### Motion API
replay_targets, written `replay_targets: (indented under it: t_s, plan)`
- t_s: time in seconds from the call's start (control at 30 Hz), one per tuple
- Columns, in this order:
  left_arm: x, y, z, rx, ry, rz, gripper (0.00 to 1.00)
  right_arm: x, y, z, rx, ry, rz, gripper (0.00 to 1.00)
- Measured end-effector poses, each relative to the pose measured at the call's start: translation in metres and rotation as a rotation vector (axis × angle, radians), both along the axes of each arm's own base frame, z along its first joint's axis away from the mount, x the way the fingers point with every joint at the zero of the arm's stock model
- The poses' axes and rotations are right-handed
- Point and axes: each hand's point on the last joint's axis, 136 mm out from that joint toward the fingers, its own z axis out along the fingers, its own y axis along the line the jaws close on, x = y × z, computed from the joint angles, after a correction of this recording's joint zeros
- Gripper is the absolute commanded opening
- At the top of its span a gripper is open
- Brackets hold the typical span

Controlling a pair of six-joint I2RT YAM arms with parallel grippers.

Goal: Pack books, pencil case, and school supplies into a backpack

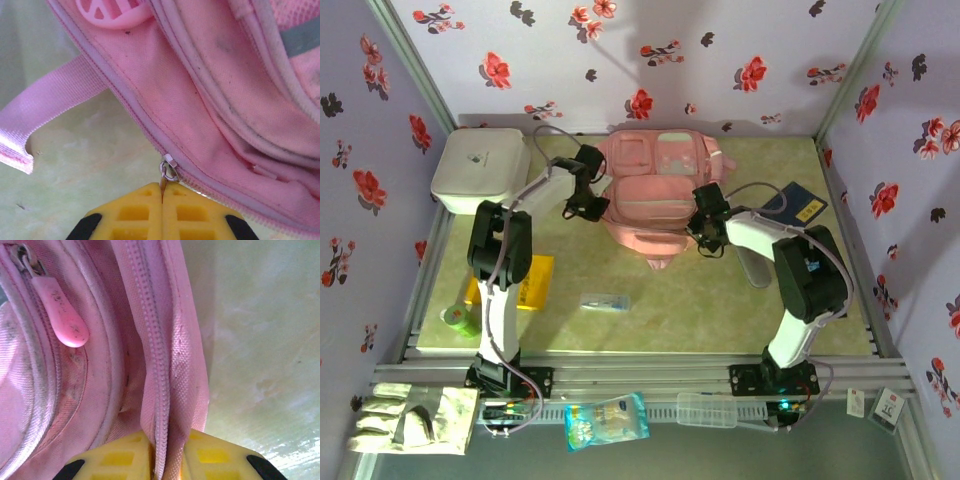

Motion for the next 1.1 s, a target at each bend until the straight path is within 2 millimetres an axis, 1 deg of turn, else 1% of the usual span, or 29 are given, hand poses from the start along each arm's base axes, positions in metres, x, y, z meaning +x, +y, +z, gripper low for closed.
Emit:
replay_targets:
  t_s: [0.17,0.4,0.5,0.57,0.67,0.7,0.73,0.77,0.83,0.9,1.0,1.03,1.1]
  plan:
    - [0.004,0.004,-0.008,0.037,-0.006,-0.081,0.0,0.005,-0.002,-0.002,-0.026,-0.003,0.002,0.19]
    - [0.039,0.01,-0.012,0.073,-0.056,-0.067,0.0,0.009,-0.002,-0.004,-0.039,-0.012,0.006,0.19]
    - [0.05,0.011,-0.013,0.086,-0.077,-0.052,0.0,0.01,-0.002,-0.003,-0.038,-0.014,0.006,0.2]
    - [0.052,0.012,-0.012,0.088,-0.083,-0.038,0.02,0.011,-0.001,-0.003,-0.034,-0.022,0.01,0.23]
    - [0.053,0.013,-0.011,0.086,-0.088,-0.009,0.21,0.011,0.001,-0.003,-0.022,-0.034,0.022,0.35]
    - [0.053,0.015,-0.009,0.087,-0.093,0.012,0.3,0.011,0.002,-0.001,-0.016,-0.042,0.028,0.4]
    - [0.052,0.018,-0.007,0.087,-0.096,0.034,0.41,0.011,0.002,0.003,-0.011,-0.052,0.036,0.44]
    - [0.049,0.021,-0.004,0.085,-0.099,0.055,0.48,0.011,0.002,0.007,-0.006,-0.062,0.041,0.49]
    - [0.034,0.034,0.011,0.07,-0.109,0.133,0.6,0.012,0.003,0.024,0.005,-0.103,0.06,0.58]
    - [0.018,0.045,0.031,0.045,-0.131,0.199,0.69,0.014,0.005,0.043,0.013,-0.148,0.081,0.65]
    - [-0.011,0.062,0.065,-0.021,-0.189,0.315,0.77,0.021,0.009,0.07,0.015,-0.213,0.119,0.7]
    - [-0.023,0.067,0.074,-0.044,-0.202,0.355,0.78,0.025,0.011,0.077,0.015,-0.234,0.13,0.71]
    - [-0.043,0.078,0.081,-0.075,-0.214,0.419,0.82,0.029,0.016,0.087,0.013,-0.262,0.157,0.73]
